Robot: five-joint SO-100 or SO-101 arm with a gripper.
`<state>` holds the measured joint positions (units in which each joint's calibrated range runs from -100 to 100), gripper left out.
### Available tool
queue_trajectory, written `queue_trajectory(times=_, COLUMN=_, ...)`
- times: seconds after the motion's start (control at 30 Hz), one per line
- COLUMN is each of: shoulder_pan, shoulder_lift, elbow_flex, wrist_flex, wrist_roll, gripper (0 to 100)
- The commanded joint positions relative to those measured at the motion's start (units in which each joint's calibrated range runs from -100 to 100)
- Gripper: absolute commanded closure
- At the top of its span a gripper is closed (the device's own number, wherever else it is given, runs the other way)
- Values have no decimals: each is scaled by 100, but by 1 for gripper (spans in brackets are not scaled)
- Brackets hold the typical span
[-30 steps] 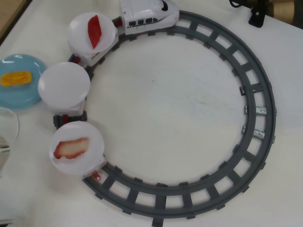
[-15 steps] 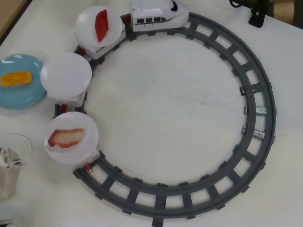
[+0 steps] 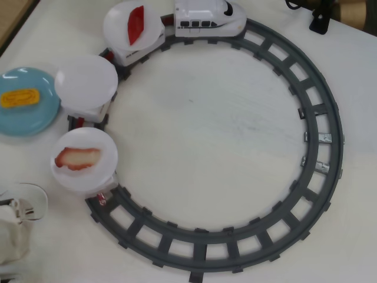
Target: Pick up the sushi from the Shinkansen and put it on the blue dish
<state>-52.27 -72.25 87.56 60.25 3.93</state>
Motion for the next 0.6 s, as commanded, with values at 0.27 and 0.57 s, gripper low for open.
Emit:
queue_trajectory(times=0.27, shoulder_pan=-11, shoulder_lift=-1274, elbow_flex=334, wrist_flex=357, wrist_roll=-1, gripper=97)
queue_trajectory(times=0.57, shoulder_pan=33, shoulder_lift=-2178, elbow_flex=505, wrist_flex=892, wrist_roll=-17, gripper=97)
